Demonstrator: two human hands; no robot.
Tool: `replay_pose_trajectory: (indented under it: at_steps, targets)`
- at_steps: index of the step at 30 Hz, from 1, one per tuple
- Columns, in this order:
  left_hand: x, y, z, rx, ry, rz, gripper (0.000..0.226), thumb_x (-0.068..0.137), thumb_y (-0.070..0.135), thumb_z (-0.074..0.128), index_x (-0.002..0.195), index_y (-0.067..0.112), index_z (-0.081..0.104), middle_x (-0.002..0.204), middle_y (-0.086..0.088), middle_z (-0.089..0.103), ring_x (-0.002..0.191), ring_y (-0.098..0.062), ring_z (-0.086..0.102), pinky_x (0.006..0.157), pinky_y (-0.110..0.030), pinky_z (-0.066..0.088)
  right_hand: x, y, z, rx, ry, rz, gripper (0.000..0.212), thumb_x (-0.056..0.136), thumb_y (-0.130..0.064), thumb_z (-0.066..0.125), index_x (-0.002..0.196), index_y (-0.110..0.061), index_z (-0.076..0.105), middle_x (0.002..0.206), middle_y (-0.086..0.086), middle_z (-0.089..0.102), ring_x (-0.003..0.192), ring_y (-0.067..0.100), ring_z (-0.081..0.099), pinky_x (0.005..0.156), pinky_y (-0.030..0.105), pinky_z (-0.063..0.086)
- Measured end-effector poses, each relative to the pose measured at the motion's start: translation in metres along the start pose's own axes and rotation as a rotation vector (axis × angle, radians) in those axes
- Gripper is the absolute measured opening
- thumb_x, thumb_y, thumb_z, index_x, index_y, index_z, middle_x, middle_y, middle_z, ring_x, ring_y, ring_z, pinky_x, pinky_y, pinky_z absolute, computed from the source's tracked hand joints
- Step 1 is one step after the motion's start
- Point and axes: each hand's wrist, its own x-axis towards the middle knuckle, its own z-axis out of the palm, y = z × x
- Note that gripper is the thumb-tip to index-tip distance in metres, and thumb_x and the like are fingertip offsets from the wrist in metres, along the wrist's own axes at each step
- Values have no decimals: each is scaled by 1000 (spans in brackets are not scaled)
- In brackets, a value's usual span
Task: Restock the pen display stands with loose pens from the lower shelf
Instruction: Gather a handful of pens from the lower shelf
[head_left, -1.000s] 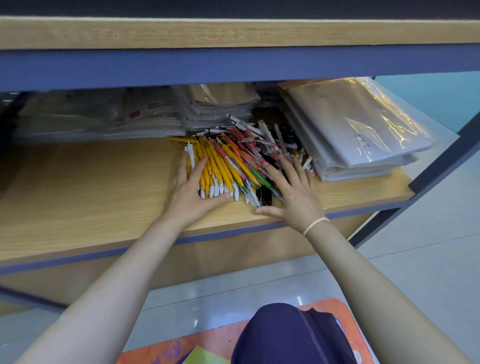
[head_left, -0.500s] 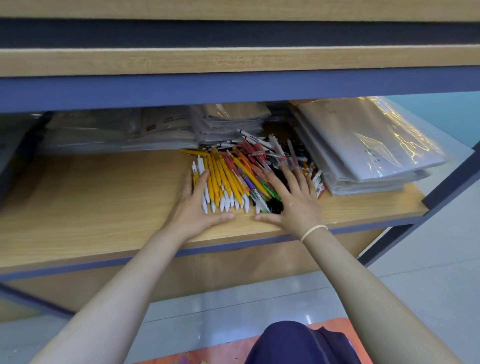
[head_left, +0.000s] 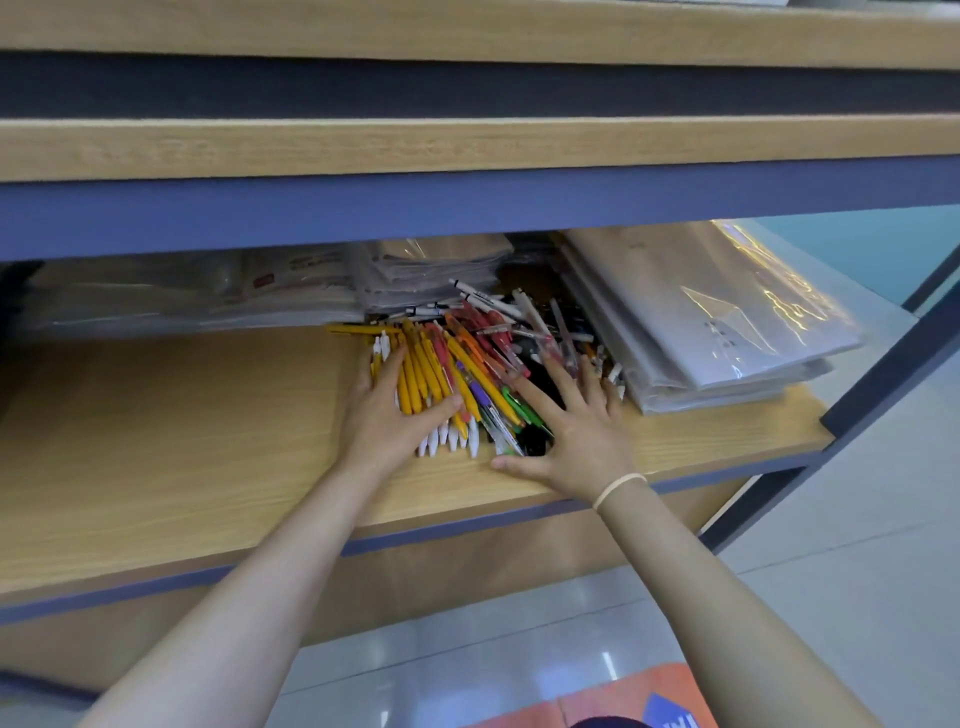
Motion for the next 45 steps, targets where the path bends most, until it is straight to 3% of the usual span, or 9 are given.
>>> replay_pose_trajectory:
  at_steps: [6,13,19,26,29,34,39,42,45]
  targets:
    - [-10,23,29,-100,-81,58,98,73,66,76,154,49,24,167,15,-5,154,-16,8,119,-41,22,-2,21,5,64,99,7,102,61,-101,26,149,-49,30,161,1,28,149,40,17,116,62,23]
    - [-9,25,37,-87,-196,97,100,68,80,67,147,66,7,167,14,-12,155,-22,0,121,-56,21,-1,26,2,135,111,9,104,63,-99,33,151,-44,31,162,2,25,149,40,16,115,63,24]
    - [-14,15,23,4,-141,78,95,78,74,63,154,56,10,165,14,-23,154,-19,-14,122,-48,10,-27,21,9,247,234,60,99,72,-89,45,154,-35,27,162,9,22,149,39,16,118,59,22]
    - [-21,17,28,138,-97,96,87,87,72,52,159,43,10,166,5,-24,151,-21,-26,122,-48,0,-13,19,7,280,148,151,102,74,-92,31,154,-29,24,160,10,24,148,35,18,119,53,24]
    - [-22,18,29,172,-64,123,89,88,71,50,160,35,12,166,3,-22,150,-18,-27,122,-45,-3,-11,18,6,296,169,167,96,78,-86,36,152,-26,29,158,8,29,147,33,21,118,52,25]
    - [-31,12,17,145,-128,157,108,70,79,60,159,40,11,166,8,-22,152,-18,-22,122,-48,1,-40,23,9,363,288,91,94,79,-77,55,147,-14,37,150,16,38,141,32,33,115,49,33]
    - [-39,-1,-2,310,-279,145,132,50,82,69,157,48,2,164,12,-26,151,-21,-25,122,-51,5,-79,45,7,395,212,140,106,70,-74,64,147,-7,37,145,18,44,137,34,39,115,48,34]
    - [-43,-3,1,348,-259,156,127,57,79,73,157,48,1,165,11,-24,151,-23,-24,123,-50,6,-90,57,6,436,183,170,93,73,-65,65,141,-4,48,138,17,54,134,36,43,112,50,36]
    - [-45,-2,6,358,-227,179,122,64,76,72,159,44,3,166,8,-22,153,-23,-17,124,-49,9,-91,58,5,496,163,178,68,81,-45,73,136,-8,56,134,14,59,135,33,44,113,43,34]
